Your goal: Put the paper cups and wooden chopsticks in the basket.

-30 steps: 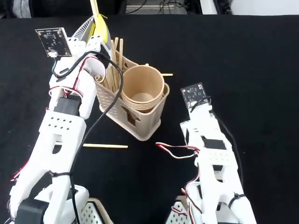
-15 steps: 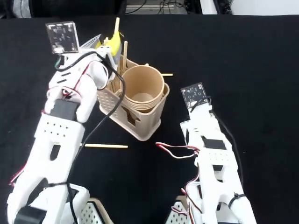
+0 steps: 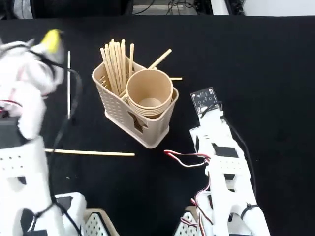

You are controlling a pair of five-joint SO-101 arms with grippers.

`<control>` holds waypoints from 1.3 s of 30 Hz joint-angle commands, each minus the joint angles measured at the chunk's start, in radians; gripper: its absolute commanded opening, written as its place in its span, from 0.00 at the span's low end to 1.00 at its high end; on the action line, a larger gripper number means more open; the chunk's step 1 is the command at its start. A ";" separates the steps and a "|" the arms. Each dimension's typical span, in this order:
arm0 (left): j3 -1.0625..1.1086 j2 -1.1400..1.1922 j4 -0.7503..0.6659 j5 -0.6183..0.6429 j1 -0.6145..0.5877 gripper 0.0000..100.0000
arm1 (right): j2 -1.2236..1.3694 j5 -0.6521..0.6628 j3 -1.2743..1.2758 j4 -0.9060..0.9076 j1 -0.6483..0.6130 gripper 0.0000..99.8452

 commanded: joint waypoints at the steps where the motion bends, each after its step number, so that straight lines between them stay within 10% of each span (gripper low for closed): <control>1: -0.056 0.135 -0.008 -0.049 -0.091 0.17 | -0.019 0.006 -0.007 -0.020 -0.009 0.01; 8: -0.331 0.717 -0.037 -0.083 -0.093 0.17 | -0.019 0.006 -0.005 -0.020 -0.011 0.01; 23: -1.759 1.814 0.454 -0.203 0.018 0.17 | -0.019 0.006 -0.005 -0.018 -0.011 0.01; 39: -1.471 1.832 0.229 -0.114 -0.024 0.17 | -0.025 0.006 0.004 -0.018 -0.011 0.01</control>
